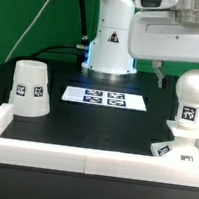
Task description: Assemble lamp
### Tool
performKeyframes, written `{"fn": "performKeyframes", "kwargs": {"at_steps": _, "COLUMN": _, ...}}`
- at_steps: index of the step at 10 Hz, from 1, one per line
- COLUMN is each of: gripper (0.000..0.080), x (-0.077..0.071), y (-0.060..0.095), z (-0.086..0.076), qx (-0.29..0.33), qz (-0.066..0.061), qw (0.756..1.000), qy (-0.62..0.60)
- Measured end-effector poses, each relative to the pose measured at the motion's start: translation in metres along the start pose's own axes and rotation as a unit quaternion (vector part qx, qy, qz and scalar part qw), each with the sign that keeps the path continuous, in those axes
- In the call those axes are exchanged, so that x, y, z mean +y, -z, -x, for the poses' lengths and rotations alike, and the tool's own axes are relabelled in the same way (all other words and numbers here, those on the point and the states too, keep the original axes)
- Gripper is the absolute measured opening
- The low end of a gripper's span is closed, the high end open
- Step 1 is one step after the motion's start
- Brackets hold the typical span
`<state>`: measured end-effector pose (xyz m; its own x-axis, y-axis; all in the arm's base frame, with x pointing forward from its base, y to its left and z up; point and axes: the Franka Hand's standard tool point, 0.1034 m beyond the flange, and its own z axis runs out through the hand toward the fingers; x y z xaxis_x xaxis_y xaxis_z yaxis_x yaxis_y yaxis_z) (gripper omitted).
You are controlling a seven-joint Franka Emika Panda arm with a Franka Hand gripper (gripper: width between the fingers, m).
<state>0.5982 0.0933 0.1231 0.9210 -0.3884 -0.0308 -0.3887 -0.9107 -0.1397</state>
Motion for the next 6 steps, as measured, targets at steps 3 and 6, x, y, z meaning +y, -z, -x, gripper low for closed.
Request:
{"fn": "performKeyframes", "kwargs": {"at_steps": 3, "gripper": 0.0699, "x": -0.005, "y": -0.001, "z": 0.002, "qx": 0.009, "qz": 0.012, "qw": 0.987, "qy": 0.162}}
{"fn": "performKeyframes", "kwargs": {"at_steps": 6, "gripper": 0.0699, "x": -0.012, "y": -0.004, "z": 0.004, "qx": 0.025, "qz": 0.034, "qw": 0.945, "qy": 0.324}}
